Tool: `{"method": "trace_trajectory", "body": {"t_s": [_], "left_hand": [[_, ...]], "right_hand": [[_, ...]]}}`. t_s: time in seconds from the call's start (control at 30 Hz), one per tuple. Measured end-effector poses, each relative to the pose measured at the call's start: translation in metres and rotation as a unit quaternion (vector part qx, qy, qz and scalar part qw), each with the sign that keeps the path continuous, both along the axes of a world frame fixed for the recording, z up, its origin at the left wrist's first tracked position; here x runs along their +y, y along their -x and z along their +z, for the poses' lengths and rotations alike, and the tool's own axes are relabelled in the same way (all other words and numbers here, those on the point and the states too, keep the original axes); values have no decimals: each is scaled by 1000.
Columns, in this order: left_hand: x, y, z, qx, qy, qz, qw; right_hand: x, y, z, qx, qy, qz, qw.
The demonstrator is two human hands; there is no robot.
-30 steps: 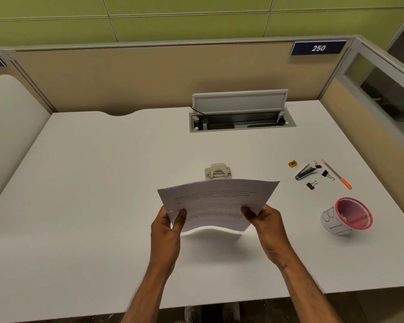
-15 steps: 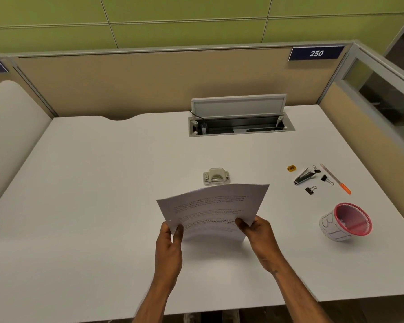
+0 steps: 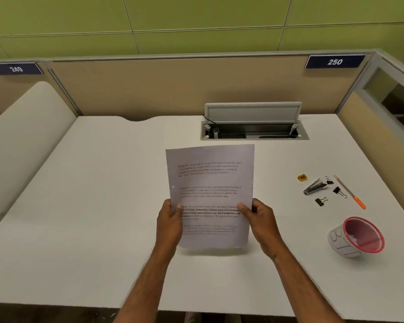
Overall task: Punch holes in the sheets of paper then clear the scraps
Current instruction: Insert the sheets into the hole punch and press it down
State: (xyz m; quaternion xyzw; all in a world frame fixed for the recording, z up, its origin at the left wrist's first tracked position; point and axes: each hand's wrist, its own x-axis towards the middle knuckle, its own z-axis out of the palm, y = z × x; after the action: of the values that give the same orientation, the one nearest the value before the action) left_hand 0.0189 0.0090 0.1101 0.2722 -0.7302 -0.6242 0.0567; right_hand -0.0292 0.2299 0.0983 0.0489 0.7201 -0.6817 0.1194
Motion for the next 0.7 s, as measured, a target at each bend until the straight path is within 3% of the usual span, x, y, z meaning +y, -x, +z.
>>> {"method": "trace_trajectory", "body": {"t_s": [0.37, 0.7], "left_hand": [[-34, 9, -18, -54, 36, 49, 997], [-199, -31, -49, -107, 155, 60, 980]], "right_hand": [[-55, 3, -19, -39, -84, -78, 993], [-222, -32, -52, -90, -129, -33, 987]]}}
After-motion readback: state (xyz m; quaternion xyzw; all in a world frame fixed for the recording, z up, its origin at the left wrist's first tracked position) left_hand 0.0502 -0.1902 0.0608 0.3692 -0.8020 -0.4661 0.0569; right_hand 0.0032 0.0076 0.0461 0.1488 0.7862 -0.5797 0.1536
